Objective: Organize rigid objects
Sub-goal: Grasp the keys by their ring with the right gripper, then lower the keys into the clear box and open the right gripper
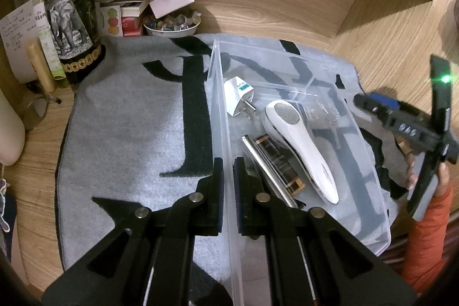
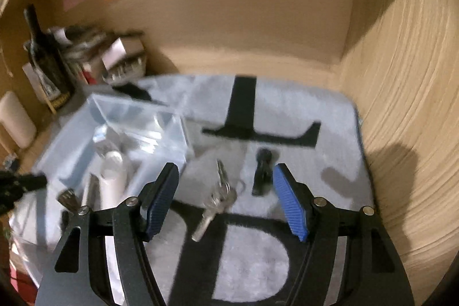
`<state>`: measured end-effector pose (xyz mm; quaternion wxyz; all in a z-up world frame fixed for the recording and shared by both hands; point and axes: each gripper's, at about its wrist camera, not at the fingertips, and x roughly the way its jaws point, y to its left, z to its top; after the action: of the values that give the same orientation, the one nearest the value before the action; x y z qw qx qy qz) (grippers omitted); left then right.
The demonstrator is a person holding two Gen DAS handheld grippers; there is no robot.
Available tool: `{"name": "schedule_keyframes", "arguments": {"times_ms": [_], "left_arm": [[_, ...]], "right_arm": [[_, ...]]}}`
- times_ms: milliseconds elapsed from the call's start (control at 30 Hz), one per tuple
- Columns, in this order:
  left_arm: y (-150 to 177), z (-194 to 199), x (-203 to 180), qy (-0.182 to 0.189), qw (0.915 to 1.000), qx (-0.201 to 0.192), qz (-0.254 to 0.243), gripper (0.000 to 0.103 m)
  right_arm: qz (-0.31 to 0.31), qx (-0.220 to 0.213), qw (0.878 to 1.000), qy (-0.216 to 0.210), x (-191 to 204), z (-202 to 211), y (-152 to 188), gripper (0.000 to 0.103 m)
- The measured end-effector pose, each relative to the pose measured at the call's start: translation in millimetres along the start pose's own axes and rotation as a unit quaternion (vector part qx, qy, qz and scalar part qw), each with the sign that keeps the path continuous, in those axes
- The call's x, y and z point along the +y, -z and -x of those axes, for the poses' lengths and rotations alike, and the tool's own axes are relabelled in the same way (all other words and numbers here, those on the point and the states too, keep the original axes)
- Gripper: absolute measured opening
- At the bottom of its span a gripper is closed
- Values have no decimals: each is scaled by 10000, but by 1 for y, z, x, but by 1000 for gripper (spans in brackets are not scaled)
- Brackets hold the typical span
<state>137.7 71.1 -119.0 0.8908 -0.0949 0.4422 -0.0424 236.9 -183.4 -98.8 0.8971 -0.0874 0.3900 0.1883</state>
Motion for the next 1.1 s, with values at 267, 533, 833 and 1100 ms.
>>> {"name": "schedule_keyframes", "arguments": {"times_ms": [267,533,833,1100], "left_arm": [[0,0,0,-37,10000,-3,58,6],[-1,-1,0,-96,9999,-5,36,6],[-2,-2,-1,-142,9999,-3,-10,6],[-1,-3,-2,-162,9999,-34,-11,6]], "right_arm": [[-84,473,9985,-254,-3,-37,18,61],[46,623,9980,-118,2,-60,22,42],[-51,510,9986,-149,-6,-47,20,23],[109,-55,9998,-146,3,-4,10,23]]}}
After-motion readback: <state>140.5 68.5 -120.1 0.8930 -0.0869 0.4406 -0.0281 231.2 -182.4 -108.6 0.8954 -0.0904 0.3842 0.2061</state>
